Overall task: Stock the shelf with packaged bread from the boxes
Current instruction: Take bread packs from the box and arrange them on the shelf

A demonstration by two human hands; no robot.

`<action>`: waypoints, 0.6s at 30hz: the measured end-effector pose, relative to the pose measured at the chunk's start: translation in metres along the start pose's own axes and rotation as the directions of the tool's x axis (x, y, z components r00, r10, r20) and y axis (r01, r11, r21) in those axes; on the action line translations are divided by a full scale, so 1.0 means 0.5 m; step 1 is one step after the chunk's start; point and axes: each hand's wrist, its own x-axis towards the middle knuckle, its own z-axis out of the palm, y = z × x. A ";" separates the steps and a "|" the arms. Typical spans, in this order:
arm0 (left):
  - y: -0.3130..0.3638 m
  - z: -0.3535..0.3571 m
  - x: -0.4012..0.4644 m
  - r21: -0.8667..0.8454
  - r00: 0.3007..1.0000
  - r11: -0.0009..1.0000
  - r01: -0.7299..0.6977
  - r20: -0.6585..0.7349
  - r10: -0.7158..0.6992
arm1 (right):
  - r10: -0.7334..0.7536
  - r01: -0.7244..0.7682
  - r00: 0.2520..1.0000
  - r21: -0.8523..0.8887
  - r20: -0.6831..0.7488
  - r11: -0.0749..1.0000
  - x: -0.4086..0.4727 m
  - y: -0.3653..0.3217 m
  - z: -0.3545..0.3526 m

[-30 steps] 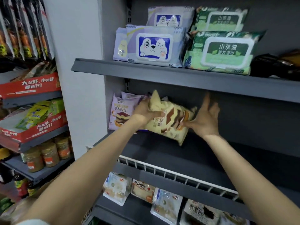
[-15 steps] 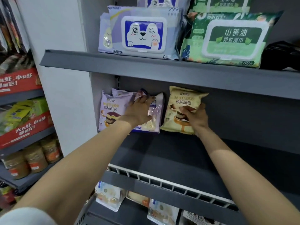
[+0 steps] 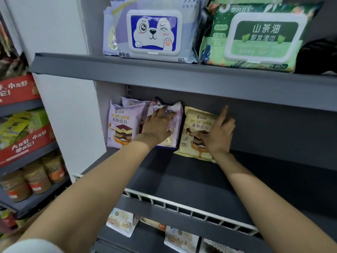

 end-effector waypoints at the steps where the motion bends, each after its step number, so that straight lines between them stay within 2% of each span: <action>1: 0.003 -0.005 -0.007 -0.014 1.000 1.000 0.002 -0.019 -0.002 | -0.123 0.121 0.992 -0.059 -0.023 0.991 -0.010 -0.011 -0.009; 3: 0.010 -0.015 -0.027 -0.059 0.997 0.998 0.010 -0.075 -0.015 | -0.311 0.314 0.949 -0.048 0.047 0.948 -0.028 -0.034 -0.024; 5: 0.009 -0.026 -0.052 -0.125 0.994 0.991 0.049 -0.091 -0.061 | -0.406 0.407 0.900 0.026 0.157 0.913 -0.048 -0.062 -0.032; 8: -0.019 -0.047 -0.115 -0.195 0.979 0.966 0.170 -0.075 -0.188 | -0.465 0.442 0.839 0.147 0.283 0.885 -0.085 -0.116 -0.021; 11: -0.073 -0.070 -0.223 -0.313 0.940 0.912 0.265 -0.128 -0.317 | -0.531 0.436 0.759 0.312 0.376 0.844 -0.148 -0.192 0.003; 14: -0.141 -0.084 -0.356 -0.378 0.882 0.850 0.368 -0.147 -0.447 | -0.643 0.447 0.655 0.483 0.398 0.753 -0.244 -0.278 0.035; 18: -0.265 -0.070 -0.538 -0.340 0.777 0.764 0.548 -0.130 -0.616 | -0.740 0.477 0.485 0.569 0.465 0.670 -0.406 -0.393 0.106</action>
